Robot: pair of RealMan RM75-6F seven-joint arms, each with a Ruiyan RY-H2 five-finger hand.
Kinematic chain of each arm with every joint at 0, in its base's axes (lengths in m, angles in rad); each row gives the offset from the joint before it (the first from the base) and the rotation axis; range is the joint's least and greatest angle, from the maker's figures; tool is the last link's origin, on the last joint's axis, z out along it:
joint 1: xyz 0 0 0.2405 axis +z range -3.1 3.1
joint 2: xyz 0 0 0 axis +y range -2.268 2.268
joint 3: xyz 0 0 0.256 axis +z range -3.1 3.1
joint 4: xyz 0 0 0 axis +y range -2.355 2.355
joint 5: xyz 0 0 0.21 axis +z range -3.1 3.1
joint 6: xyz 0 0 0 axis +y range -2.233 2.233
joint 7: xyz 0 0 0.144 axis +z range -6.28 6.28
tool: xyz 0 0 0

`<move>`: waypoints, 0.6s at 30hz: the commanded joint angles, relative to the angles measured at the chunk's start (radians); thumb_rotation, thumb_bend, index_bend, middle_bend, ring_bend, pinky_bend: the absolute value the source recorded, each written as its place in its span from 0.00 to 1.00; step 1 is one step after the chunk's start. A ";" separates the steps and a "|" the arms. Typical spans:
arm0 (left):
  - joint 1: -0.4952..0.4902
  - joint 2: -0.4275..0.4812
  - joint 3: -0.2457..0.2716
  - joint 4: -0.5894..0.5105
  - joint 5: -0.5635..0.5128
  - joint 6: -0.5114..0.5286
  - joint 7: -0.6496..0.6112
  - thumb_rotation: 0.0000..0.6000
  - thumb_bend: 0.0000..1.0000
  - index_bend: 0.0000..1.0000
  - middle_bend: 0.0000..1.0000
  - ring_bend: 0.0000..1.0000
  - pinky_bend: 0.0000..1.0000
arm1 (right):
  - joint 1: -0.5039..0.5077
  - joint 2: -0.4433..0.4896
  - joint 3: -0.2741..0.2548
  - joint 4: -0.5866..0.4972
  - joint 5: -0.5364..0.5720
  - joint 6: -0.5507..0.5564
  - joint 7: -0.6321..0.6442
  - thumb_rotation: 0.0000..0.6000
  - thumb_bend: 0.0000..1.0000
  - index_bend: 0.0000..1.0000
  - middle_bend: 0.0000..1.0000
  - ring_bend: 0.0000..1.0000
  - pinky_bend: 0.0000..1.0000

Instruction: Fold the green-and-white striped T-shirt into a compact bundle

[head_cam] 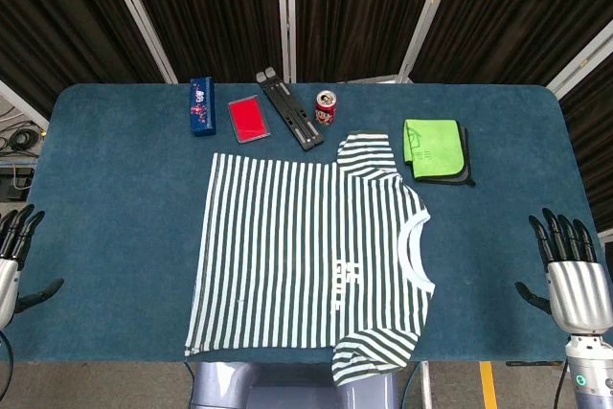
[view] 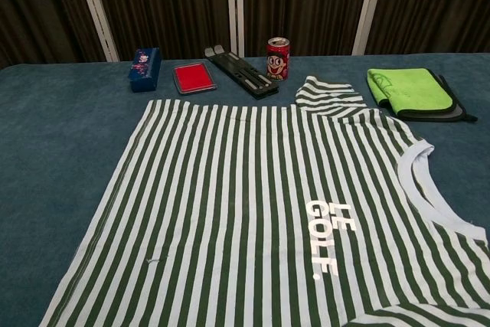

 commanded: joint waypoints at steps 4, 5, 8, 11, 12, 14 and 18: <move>-0.002 0.013 0.000 -0.013 -0.013 -0.017 0.000 1.00 0.00 0.00 0.00 0.00 0.00 | 0.003 0.004 -0.004 -0.002 0.002 -0.012 -0.002 1.00 0.00 0.00 0.00 0.00 0.00; -0.003 0.014 0.000 -0.013 -0.015 -0.020 0.000 1.00 0.00 0.00 0.00 0.00 0.00 | 0.004 0.006 -0.007 -0.002 -0.002 -0.016 -0.001 1.00 0.00 0.00 0.00 0.00 0.00; -0.007 0.016 0.003 -0.013 -0.018 -0.034 0.001 1.00 0.00 0.00 0.00 0.00 0.00 | 0.012 0.016 -0.021 -0.005 -0.010 -0.044 0.008 1.00 0.00 0.00 0.00 0.00 0.00; -0.012 0.018 0.005 -0.021 -0.017 -0.047 0.006 1.00 0.00 0.00 0.00 0.00 0.00 | 0.028 0.031 -0.046 -0.008 -0.020 -0.100 0.042 1.00 0.00 0.00 0.00 0.00 0.00; -0.013 0.018 0.006 -0.022 -0.016 -0.048 0.009 1.00 0.00 0.00 0.00 0.00 0.00 | 0.036 0.036 -0.056 -0.007 -0.029 -0.122 0.055 1.00 0.00 0.00 0.00 0.00 0.00; -0.015 0.016 0.010 -0.021 -0.015 -0.056 0.016 1.00 0.00 0.00 0.00 0.00 0.00 | 0.061 0.045 -0.086 0.009 -0.071 -0.174 0.100 1.00 0.00 0.02 0.00 0.00 0.00; -0.020 0.014 0.012 -0.026 -0.025 -0.076 0.018 1.00 0.00 0.00 0.00 0.00 0.00 | 0.119 0.046 -0.169 0.077 -0.200 -0.265 0.230 1.00 0.00 0.13 0.00 0.00 0.00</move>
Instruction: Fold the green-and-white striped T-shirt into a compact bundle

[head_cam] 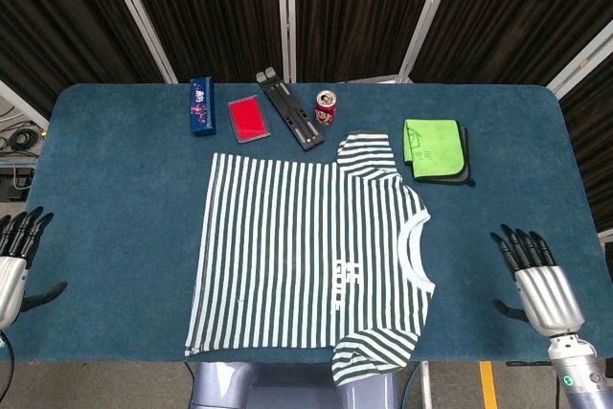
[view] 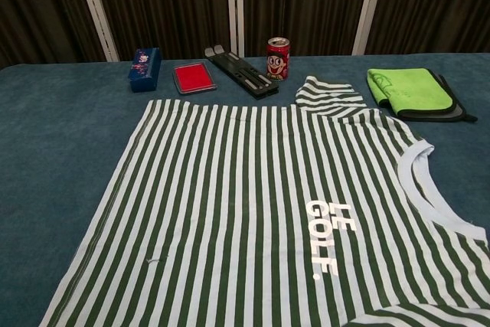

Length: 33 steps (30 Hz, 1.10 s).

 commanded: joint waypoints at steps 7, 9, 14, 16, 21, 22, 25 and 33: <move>-0.009 -0.005 -0.006 0.001 -0.018 -0.018 0.007 1.00 0.00 0.00 0.00 0.00 0.00 | 0.122 -0.069 -0.167 0.226 -0.313 -0.072 0.276 1.00 0.00 0.29 0.00 0.00 0.00; -0.009 -0.006 -0.007 0.001 -0.020 -0.020 0.009 1.00 0.00 0.00 0.00 0.00 0.00 | 0.134 -0.099 -0.178 0.274 -0.354 -0.054 0.278 1.00 0.00 0.32 0.01 0.00 0.00; -0.009 -0.003 -0.009 -0.007 -0.019 -0.014 0.009 1.00 0.00 0.00 0.00 0.00 0.00 | 0.153 -0.152 -0.195 0.353 -0.401 -0.033 0.283 1.00 0.00 0.35 0.00 0.00 0.00; -0.009 -0.002 -0.010 -0.010 -0.019 -0.013 0.008 1.00 0.00 0.00 0.00 0.00 0.00 | 0.157 -0.171 -0.197 0.376 -0.406 -0.031 0.282 1.00 0.00 0.36 0.00 0.00 0.00; -0.009 0.003 -0.013 -0.012 -0.027 -0.016 0.002 1.00 0.00 0.00 0.00 0.00 0.00 | 0.165 -0.230 -0.196 0.467 -0.429 0.002 0.257 1.00 0.00 0.38 0.00 0.00 0.00; -0.010 0.004 -0.014 -0.014 -0.029 -0.016 -0.001 1.00 0.00 0.00 0.00 0.00 0.00 | 0.167 -0.243 -0.197 0.485 -0.436 0.009 0.254 1.00 0.00 0.39 0.00 0.00 0.00; -0.011 0.007 -0.018 -0.017 -0.031 -0.017 -0.007 1.00 0.00 0.00 0.00 0.00 0.00 | 0.175 -0.284 -0.198 0.543 -0.451 0.030 0.247 1.00 0.00 0.39 0.00 0.00 0.00; -0.012 0.013 -0.023 -0.018 -0.039 -0.017 -0.021 1.00 0.00 0.00 0.00 0.00 0.00 | 0.195 -0.355 -0.202 0.609 -0.443 0.039 0.264 1.00 0.00 0.40 0.00 0.00 0.00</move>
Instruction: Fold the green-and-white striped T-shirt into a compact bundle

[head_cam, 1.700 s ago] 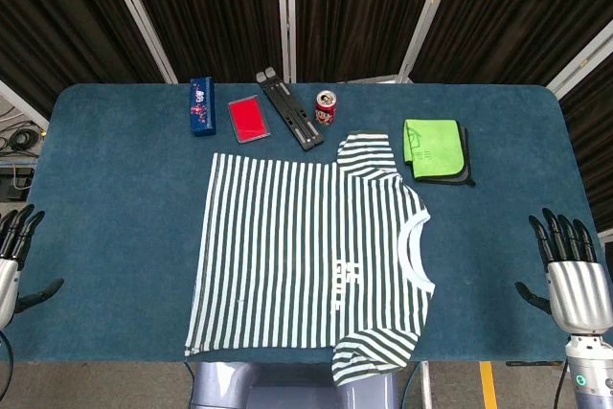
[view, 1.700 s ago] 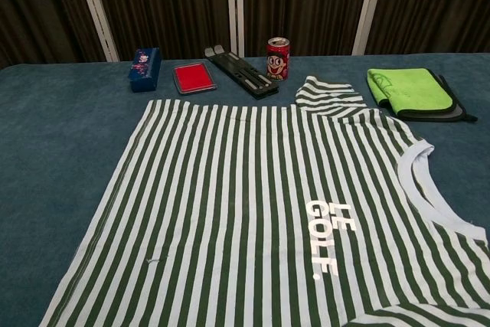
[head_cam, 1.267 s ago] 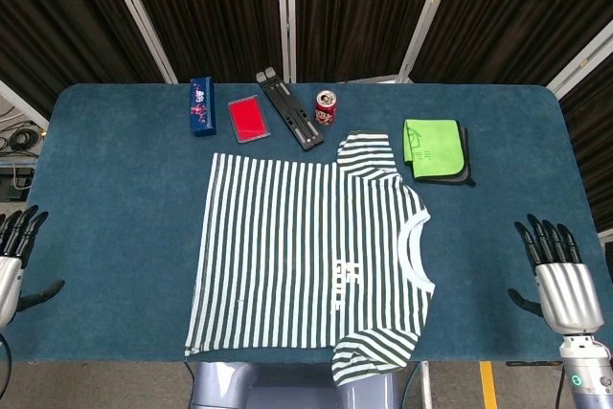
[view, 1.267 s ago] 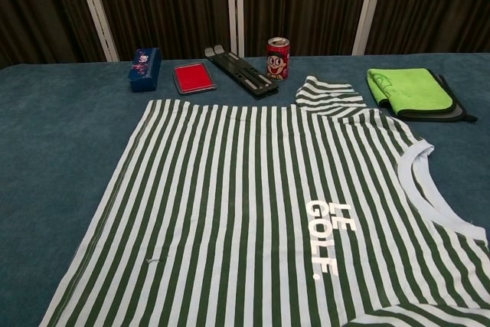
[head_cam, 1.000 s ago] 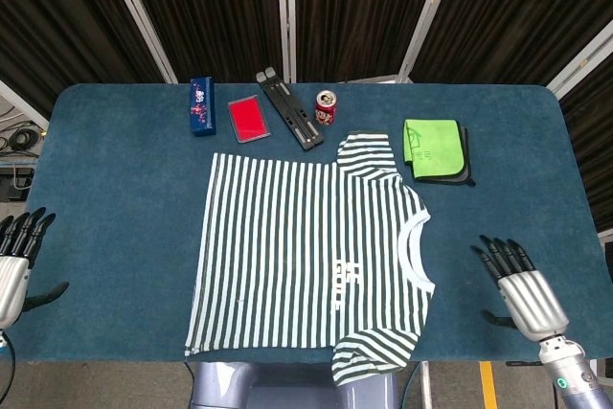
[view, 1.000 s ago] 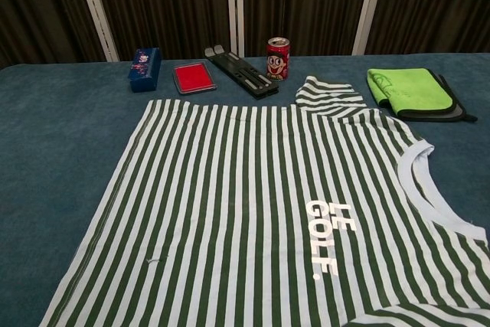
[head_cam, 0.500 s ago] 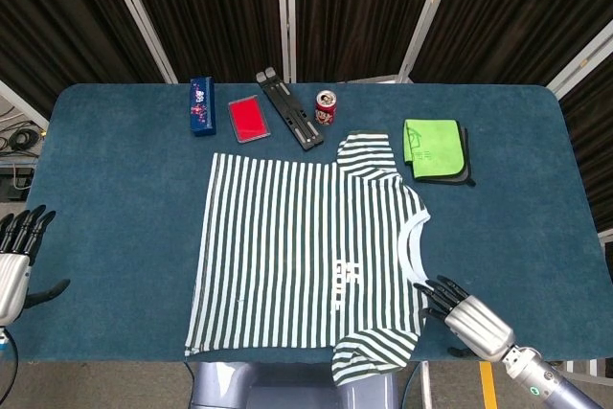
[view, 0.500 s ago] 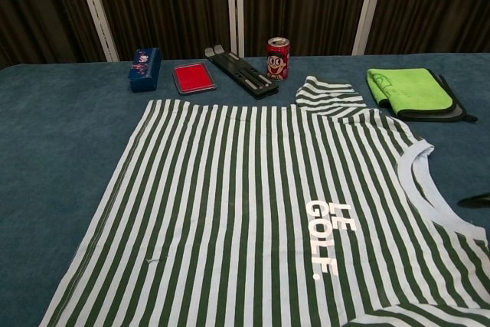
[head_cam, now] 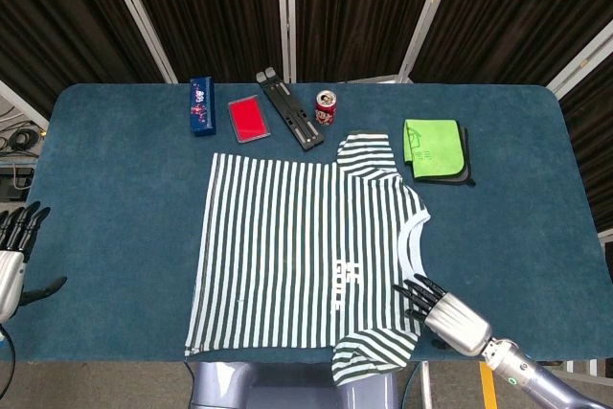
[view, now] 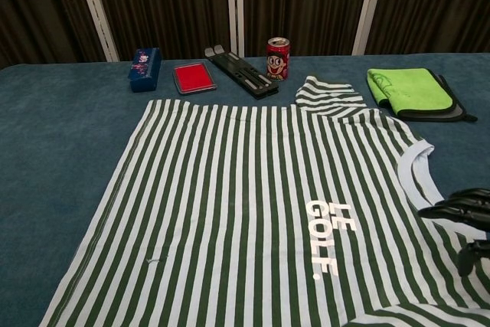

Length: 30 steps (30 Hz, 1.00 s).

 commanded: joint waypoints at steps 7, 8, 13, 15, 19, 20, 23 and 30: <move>0.000 0.004 -0.005 0.001 -0.007 0.002 -0.015 1.00 0.00 0.00 0.00 0.00 0.00 | 0.021 -0.071 -0.014 0.068 0.000 0.008 0.004 1.00 0.00 0.40 0.00 0.00 0.00; 0.000 0.004 -0.005 0.001 -0.008 0.001 -0.016 1.00 0.00 0.00 0.00 0.00 0.00 | 0.023 -0.077 -0.015 0.071 0.002 0.010 0.007 1.00 0.00 0.40 0.01 0.00 0.00; -0.001 0.005 -0.005 0.002 -0.012 -0.004 -0.017 1.00 0.00 0.00 0.00 0.00 0.00 | 0.035 -0.108 -0.017 0.086 0.013 0.014 0.024 1.00 0.10 0.41 0.02 0.00 0.00; -0.001 0.006 -0.006 0.002 -0.012 -0.003 -0.019 1.00 0.00 0.00 0.00 0.00 0.00 | 0.039 -0.116 -0.018 0.093 0.020 0.016 0.031 1.00 0.17 0.41 0.02 0.00 0.00; 0.000 0.006 -0.006 0.002 -0.013 -0.003 -0.020 1.00 0.00 0.00 0.00 0.00 0.00 | 0.041 -0.126 -0.018 0.102 0.041 0.027 0.050 1.00 0.23 0.41 0.02 0.00 0.00; -0.001 0.006 -0.007 0.002 -0.014 -0.004 -0.020 1.00 0.00 0.00 0.00 0.00 0.00 | 0.041 -0.126 -0.018 0.103 0.045 0.031 0.053 1.00 0.23 0.41 0.02 0.00 0.00; -0.002 0.005 -0.005 0.003 -0.014 -0.007 -0.019 1.00 0.00 0.00 0.00 0.00 0.00 | 0.044 -0.121 -0.019 0.101 0.056 0.041 0.064 1.00 0.25 0.43 0.02 0.00 0.00; -0.008 0.003 0.006 0.002 0.001 -0.022 -0.030 1.00 0.00 0.00 0.00 0.00 0.00 | 0.050 -0.111 -0.031 0.091 0.070 0.038 0.082 1.00 0.34 0.62 0.02 0.00 0.00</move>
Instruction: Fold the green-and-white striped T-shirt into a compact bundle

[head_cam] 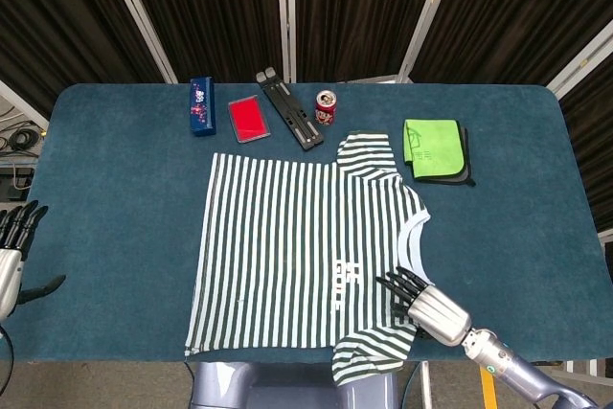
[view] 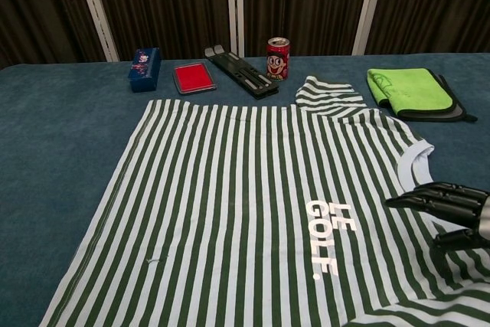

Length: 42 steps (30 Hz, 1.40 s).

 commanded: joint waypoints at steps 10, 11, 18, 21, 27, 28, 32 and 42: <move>-0.041 -0.031 0.065 0.067 0.161 -0.020 -0.202 1.00 0.09 0.22 0.00 0.00 0.00 | 0.006 -0.003 -0.008 -0.011 0.019 0.009 0.017 1.00 0.39 0.75 0.02 0.00 0.00; -0.048 -0.039 0.076 0.083 0.182 -0.024 -0.228 1.00 0.13 0.28 0.00 0.00 0.00 | 0.007 -0.004 -0.009 -0.012 0.021 0.008 0.019 1.00 0.40 0.75 0.02 0.00 0.00; -0.104 -0.119 0.166 0.232 0.356 -0.046 -0.327 1.00 0.30 0.47 0.00 0.00 0.00 | 0.014 0.002 -0.013 -0.027 0.031 0.002 0.011 1.00 0.41 0.76 0.02 0.00 0.00; -0.120 -0.152 0.205 0.281 0.410 -0.056 -0.352 1.00 0.30 0.49 0.00 0.00 0.00 | 0.017 0.007 -0.014 -0.038 0.033 -0.003 0.004 1.00 0.41 0.76 0.02 0.00 0.00; -0.117 -0.244 0.270 0.395 0.460 -0.055 -0.388 1.00 0.30 0.51 0.00 0.00 0.00 | 0.021 0.012 -0.015 -0.060 0.041 -0.007 -0.007 1.00 0.42 0.76 0.02 0.00 0.00; -0.116 -0.259 0.278 0.413 0.464 -0.054 -0.392 1.00 0.30 0.51 0.00 0.00 0.00 | 0.021 0.013 -0.016 -0.063 0.041 -0.007 -0.009 1.00 0.42 0.76 0.02 0.00 0.00; -0.120 -0.309 0.297 0.450 0.475 -0.061 -0.404 1.00 0.29 0.51 0.00 0.00 0.00 | 0.022 0.014 -0.017 -0.066 0.044 -0.006 -0.013 1.00 0.42 0.76 0.02 0.00 0.00; -0.149 -0.408 0.316 0.492 0.454 -0.111 -0.445 1.00 0.29 0.51 0.00 0.00 0.00 | 0.014 0.003 -0.022 -0.041 0.051 0.009 0.003 1.00 0.43 0.76 0.02 0.00 0.00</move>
